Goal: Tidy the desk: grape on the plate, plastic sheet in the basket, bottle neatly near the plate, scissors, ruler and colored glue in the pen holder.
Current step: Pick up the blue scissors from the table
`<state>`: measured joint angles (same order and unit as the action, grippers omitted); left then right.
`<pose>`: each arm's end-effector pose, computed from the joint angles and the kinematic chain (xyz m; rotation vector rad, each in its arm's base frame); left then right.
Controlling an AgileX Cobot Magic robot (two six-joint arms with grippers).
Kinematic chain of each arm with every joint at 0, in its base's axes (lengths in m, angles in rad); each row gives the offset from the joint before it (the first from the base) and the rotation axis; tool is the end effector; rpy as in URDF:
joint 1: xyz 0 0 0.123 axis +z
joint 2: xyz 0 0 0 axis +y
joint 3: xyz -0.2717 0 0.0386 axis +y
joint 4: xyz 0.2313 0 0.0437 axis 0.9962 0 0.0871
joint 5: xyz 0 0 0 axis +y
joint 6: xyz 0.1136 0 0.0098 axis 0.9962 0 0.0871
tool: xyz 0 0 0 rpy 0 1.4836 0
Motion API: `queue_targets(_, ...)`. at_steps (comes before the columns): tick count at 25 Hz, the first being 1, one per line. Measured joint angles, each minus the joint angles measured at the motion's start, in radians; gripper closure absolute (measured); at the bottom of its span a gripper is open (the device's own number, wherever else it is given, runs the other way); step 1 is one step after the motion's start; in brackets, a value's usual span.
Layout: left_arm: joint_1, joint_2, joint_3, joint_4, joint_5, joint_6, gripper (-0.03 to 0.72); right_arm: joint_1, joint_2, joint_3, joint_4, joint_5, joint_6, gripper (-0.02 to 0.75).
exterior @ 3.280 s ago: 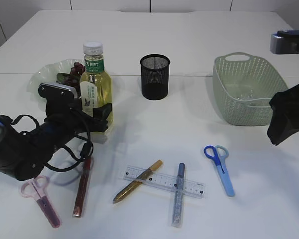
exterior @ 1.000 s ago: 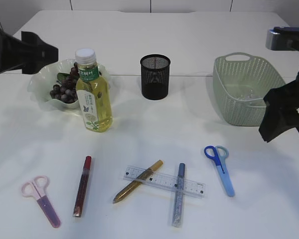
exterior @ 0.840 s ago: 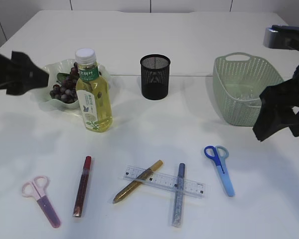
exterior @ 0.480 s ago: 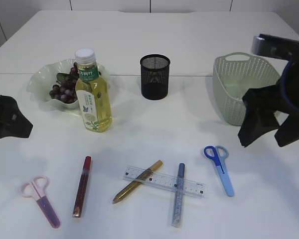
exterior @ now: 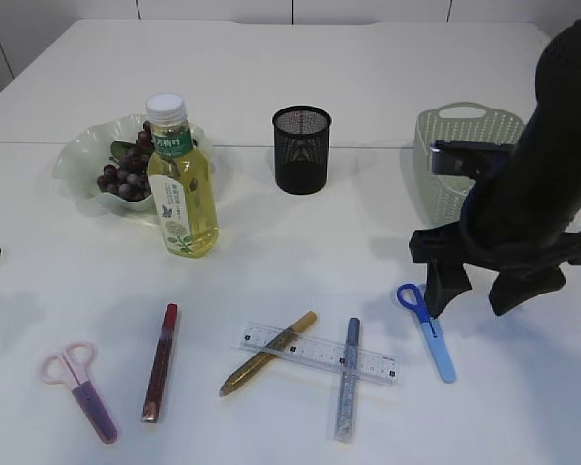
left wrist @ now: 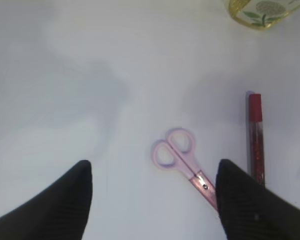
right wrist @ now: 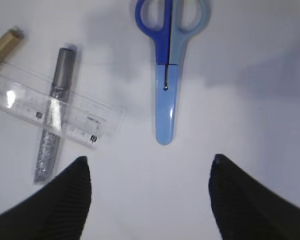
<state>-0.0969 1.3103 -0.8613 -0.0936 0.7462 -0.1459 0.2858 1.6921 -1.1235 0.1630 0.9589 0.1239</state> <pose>0.2437 -0.0310 0.2327 -0.1380 2.6827 -0.1830 0.2883 0.1005 0.1883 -0.1165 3.0303 0.2477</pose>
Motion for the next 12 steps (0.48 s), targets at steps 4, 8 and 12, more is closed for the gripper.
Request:
queue_targets(4,0.0,0.0,0.0,0.0,0.073,0.008,0.129,0.002,0.08,-0.015,-0.027,-0.019,0.008,0.178)
queue_targets(8,0.001,0.0,0.0,-0.002,0.113,0.017,0.129,0.002,0.154,-0.063,-0.03,-0.027,0.012,0.183)
queue_targets(12,0.001,0.0,0.0,-0.002,0.119,0.019,0.129,0.002,0.228,-0.127,-0.045,-0.031,0.029,0.183)
